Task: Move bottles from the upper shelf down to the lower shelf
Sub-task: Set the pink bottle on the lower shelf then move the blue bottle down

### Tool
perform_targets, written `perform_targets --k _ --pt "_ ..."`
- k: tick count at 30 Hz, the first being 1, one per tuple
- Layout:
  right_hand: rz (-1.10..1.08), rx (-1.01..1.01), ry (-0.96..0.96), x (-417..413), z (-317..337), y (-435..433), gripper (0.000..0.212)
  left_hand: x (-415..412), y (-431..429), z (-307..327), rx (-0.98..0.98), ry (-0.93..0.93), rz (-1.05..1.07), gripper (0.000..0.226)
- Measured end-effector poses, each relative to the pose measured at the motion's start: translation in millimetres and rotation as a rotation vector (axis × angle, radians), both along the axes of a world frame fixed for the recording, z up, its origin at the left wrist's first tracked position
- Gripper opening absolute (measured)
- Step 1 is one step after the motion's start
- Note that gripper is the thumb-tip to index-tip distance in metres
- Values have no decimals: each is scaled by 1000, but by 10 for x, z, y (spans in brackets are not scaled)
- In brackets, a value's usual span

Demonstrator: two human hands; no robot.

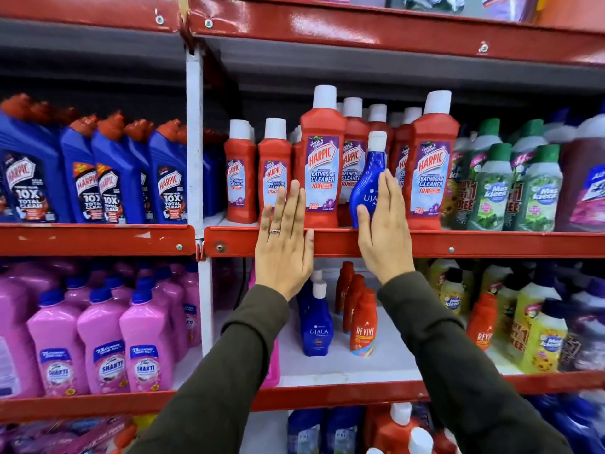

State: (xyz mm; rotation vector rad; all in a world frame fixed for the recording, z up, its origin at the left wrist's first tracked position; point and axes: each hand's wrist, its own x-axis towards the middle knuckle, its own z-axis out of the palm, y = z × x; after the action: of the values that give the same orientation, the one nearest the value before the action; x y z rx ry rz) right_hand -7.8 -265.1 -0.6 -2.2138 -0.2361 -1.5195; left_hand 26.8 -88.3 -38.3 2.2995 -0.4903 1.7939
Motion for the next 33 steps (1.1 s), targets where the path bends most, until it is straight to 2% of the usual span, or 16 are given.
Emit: perform_targets --k 4,10,14,23,27,33 --pt "62 154 159 101 218 -98 63 34 8 -1 17 -34 27 64" --pt "327 400 345 122 451 -265 53 53 0 -14 10 -31 51 65" --pt "473 551 308 80 482 -255 49 47 3 -15 15 -23 55 63" --pt "622 601 134 -94 594 -186 44 35 6 -8 38 6 48 64" --pt "693 612 157 -254 587 -160 46 38 5 -17 41 11 37 65" --pt "786 612 209 -455 242 -35 41 32 43 -61 54 9 -16 64"
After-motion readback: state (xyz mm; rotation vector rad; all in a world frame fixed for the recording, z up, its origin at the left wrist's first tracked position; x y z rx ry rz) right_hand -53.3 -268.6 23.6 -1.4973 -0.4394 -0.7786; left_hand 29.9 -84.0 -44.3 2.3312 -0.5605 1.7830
